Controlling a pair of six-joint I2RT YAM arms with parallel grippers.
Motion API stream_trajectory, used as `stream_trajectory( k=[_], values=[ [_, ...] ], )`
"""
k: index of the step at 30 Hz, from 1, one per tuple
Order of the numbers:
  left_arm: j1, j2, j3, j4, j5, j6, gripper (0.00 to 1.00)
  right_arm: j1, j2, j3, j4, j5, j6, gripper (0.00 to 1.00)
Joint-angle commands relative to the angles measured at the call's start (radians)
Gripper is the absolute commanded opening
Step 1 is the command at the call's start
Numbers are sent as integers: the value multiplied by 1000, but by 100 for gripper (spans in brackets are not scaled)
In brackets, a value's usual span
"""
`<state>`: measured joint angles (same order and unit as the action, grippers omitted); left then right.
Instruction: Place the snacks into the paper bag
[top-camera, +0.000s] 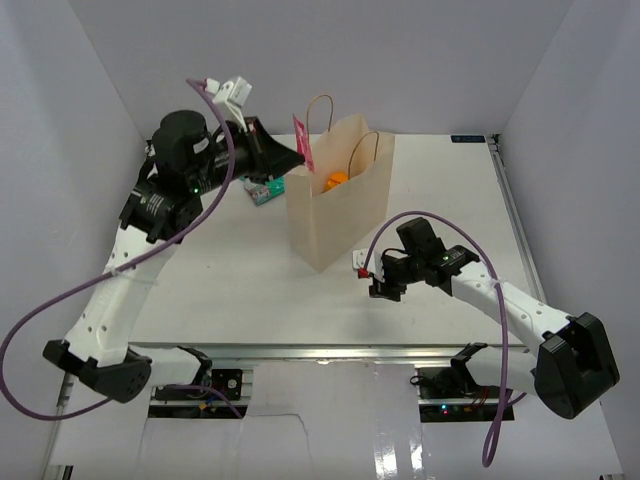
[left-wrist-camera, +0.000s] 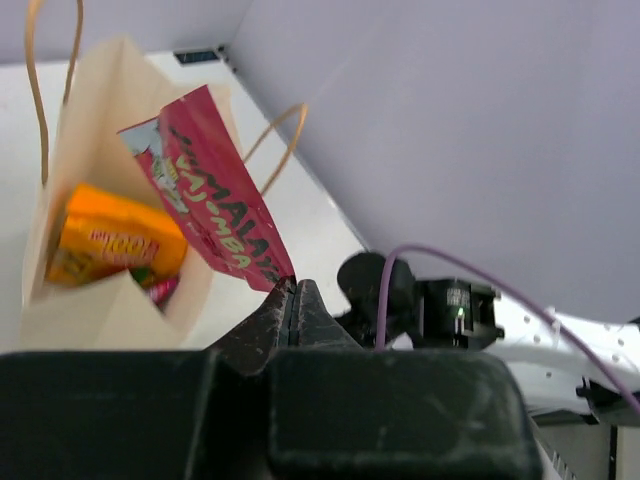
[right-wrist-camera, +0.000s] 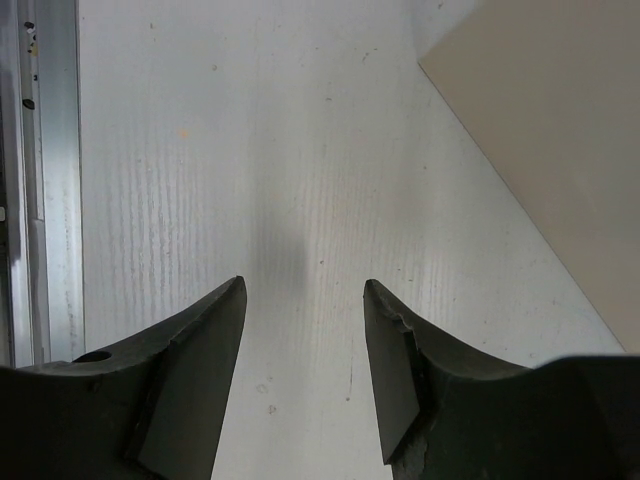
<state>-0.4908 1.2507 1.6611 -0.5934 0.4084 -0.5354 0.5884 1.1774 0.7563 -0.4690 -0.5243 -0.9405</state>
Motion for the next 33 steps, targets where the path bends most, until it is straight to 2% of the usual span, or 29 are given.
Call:
stream_trajectory(
  k=[1,3,7,14,15,16,17,19,21,24,27,30,31,33],
  values=[
    [4,127,159,-5,13,12,0,-4,-25,3,3,-26,14,57],
    [4,218,231,-3,12,29,0,-4,-31,0,3,-28,16,57],
    [4,330,279,7,-14,61,0,-6,-42,0,4,-31,19,57],
    [4,380,221,7,-72,114,0,-12,-51,8,0,-37,25,58],
    [4,380,215,9,-54,114,4,-12,-51,9,0,-40,25,59],
    [4,380,209,10,-42,111,13,-12,-50,12,0,-42,26,60],
    [4,375,201,14,-17,107,35,-12,-45,15,1,-43,26,60],
    [4,368,203,18,1,95,48,-12,-41,21,3,-40,26,61],
    [4,359,224,23,27,86,57,-15,-35,31,7,-37,31,61],
    [6,342,270,24,6,65,59,-47,-16,63,9,-63,72,63],
    [43,296,264,33,-81,31,58,-88,-1,97,16,-109,123,63],
    [145,227,172,84,-167,-47,57,-117,11,118,21,-140,166,64],
    [181,179,90,102,-213,-75,56,-122,13,123,23,-147,173,64],
    [294,129,-31,121,-217,-158,56,-140,11,127,23,-155,186,65]
  ],
)
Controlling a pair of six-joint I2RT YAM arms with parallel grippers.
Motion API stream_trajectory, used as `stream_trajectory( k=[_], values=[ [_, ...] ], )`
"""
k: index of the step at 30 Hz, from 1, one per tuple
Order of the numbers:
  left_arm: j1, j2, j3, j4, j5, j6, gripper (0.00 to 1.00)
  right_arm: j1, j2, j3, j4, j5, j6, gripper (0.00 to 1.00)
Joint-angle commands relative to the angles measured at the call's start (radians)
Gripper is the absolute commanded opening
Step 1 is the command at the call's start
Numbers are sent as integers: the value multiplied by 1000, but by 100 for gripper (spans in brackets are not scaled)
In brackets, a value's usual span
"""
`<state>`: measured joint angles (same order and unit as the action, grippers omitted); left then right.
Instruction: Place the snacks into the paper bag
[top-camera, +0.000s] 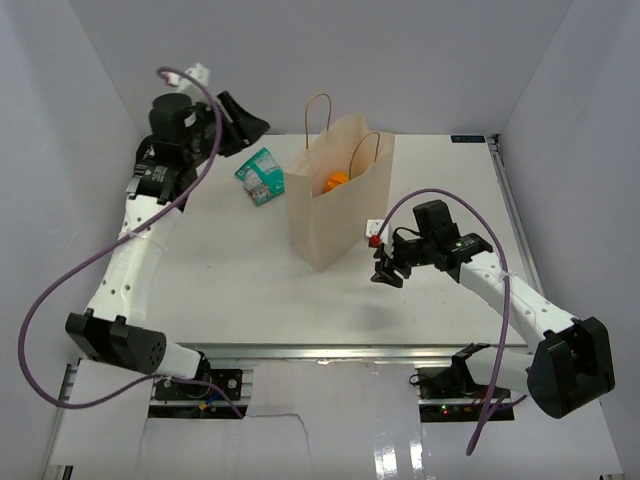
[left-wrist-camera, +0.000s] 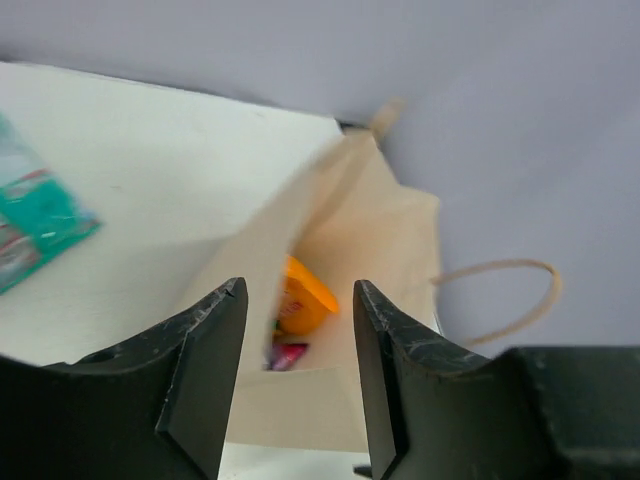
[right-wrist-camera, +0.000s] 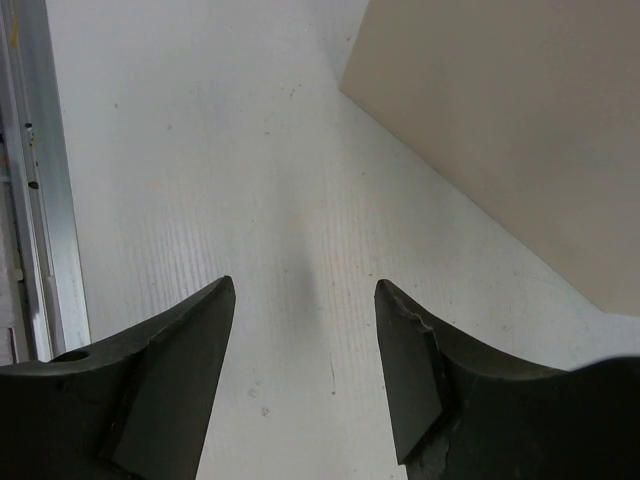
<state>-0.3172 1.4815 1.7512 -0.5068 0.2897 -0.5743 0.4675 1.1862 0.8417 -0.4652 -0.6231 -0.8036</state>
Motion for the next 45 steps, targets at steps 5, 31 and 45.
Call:
stream_trajectory(
  k=[5,31,45],
  values=[
    [303,-90,-320,128,-34,-206,69,-50,-3,31,19,-61,72,66],
    [382,626,-288,726,78,513,77,-211,7,125,-16,-187,202,72],
    [380,830,-101,726,181,591,52,-276,81,333,-4,-299,204,74]
  ],
)
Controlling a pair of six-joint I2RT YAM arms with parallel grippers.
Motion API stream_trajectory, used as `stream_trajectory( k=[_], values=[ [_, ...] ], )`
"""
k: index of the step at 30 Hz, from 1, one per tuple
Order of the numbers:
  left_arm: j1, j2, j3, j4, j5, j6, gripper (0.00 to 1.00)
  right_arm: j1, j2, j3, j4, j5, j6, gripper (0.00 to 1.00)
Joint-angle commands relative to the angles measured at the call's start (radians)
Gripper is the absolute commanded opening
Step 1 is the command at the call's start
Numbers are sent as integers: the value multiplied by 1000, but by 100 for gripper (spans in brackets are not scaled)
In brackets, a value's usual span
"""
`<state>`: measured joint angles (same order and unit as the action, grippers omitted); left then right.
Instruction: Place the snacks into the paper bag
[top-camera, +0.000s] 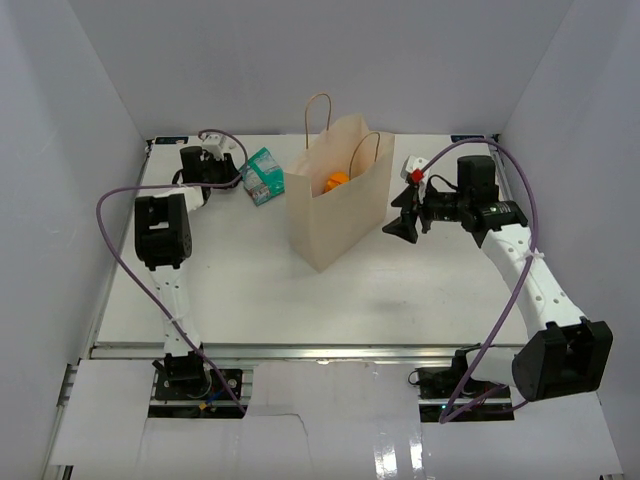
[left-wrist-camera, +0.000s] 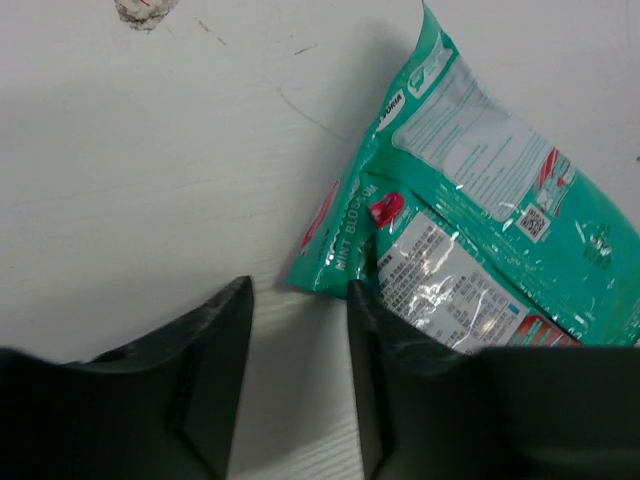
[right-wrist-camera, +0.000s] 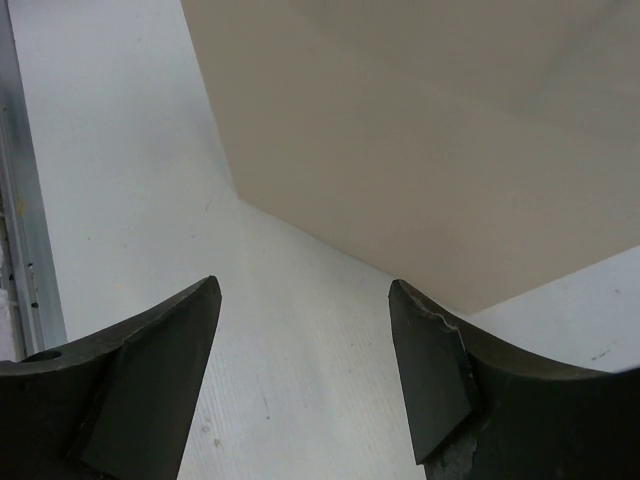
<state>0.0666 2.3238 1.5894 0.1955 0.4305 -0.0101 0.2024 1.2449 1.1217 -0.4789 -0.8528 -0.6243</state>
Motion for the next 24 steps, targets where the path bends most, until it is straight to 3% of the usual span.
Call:
stream_trajectory(
  k=[1,4,12,17,20,23,24],
  values=[
    [-4,-3,70,22,42,19,45,-12,31,65,13,-74,35,74],
    [-4,22,93,24,40,21,40,-14,45,79,13,-77,38,74],
    [-4,88,164,24,97,21,49,-31,53,110,10,-78,49,75],
    [-7,117,195,22,112,-16,41,-44,56,133,11,-80,64,75],
    [-11,126,198,24,111,-22,34,-54,64,158,11,-81,71,75],
    [-11,118,207,24,108,-36,12,-61,71,181,16,-88,80,75],
    [-11,114,208,22,106,-36,0,-61,73,184,17,-89,83,75]
  ],
)
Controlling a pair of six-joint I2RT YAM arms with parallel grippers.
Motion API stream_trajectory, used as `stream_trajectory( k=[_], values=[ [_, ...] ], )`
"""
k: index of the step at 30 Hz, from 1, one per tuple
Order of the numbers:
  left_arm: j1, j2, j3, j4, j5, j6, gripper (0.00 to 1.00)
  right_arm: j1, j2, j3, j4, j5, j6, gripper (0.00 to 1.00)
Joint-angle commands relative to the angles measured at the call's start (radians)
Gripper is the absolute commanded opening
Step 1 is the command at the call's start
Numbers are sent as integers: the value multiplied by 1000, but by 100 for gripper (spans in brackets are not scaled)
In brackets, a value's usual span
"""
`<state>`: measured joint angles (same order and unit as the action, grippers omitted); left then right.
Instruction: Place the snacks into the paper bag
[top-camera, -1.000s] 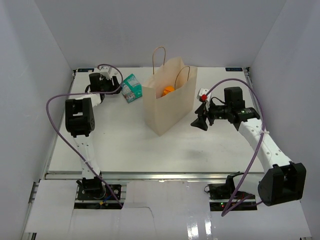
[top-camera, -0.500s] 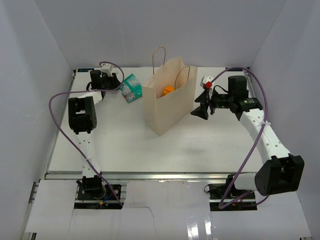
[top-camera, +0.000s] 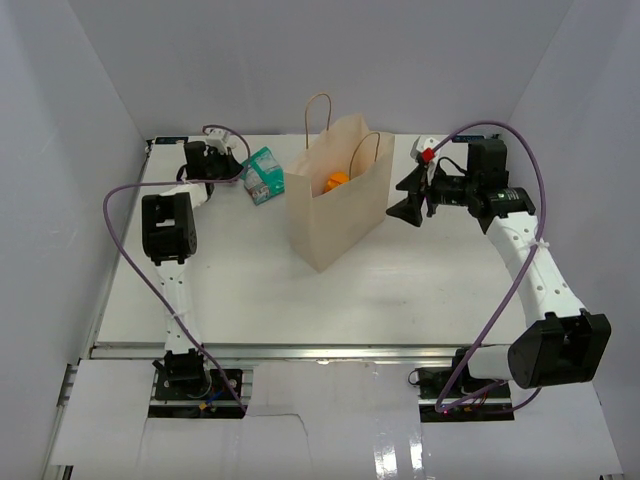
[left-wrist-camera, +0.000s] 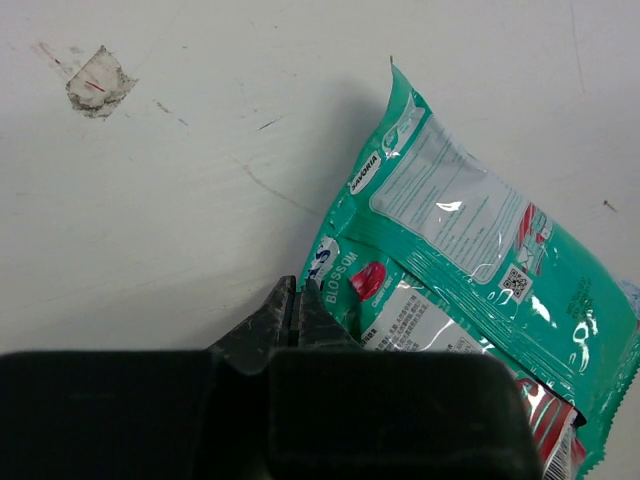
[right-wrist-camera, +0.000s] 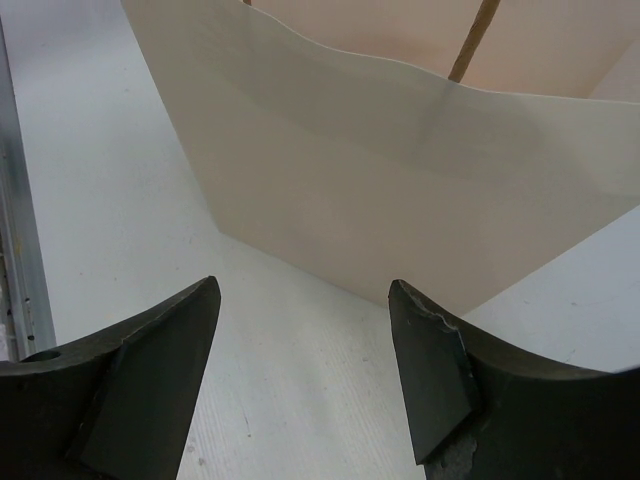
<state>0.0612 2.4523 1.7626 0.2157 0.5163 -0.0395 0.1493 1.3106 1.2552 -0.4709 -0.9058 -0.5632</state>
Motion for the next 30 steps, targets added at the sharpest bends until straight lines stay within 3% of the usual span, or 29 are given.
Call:
stream_trajectory(
  k=[1,6,12,22,30],
  values=[
    [-6,-19,38,4,10,-20,0,-10,7,55,14,-41,29,75],
    [3,-117,8,5,-79,-138,0,-10,-5,50,46,-48,52,75],
    [31,-257,-103,10,-125,-400,0,-16,-25,46,84,-51,88,75],
    [84,-584,-392,10,-61,-715,0,-24,-119,-28,130,-73,128,75],
    [131,-881,-443,7,54,-853,0,-24,-155,-76,184,-70,157,75]
  ],
)
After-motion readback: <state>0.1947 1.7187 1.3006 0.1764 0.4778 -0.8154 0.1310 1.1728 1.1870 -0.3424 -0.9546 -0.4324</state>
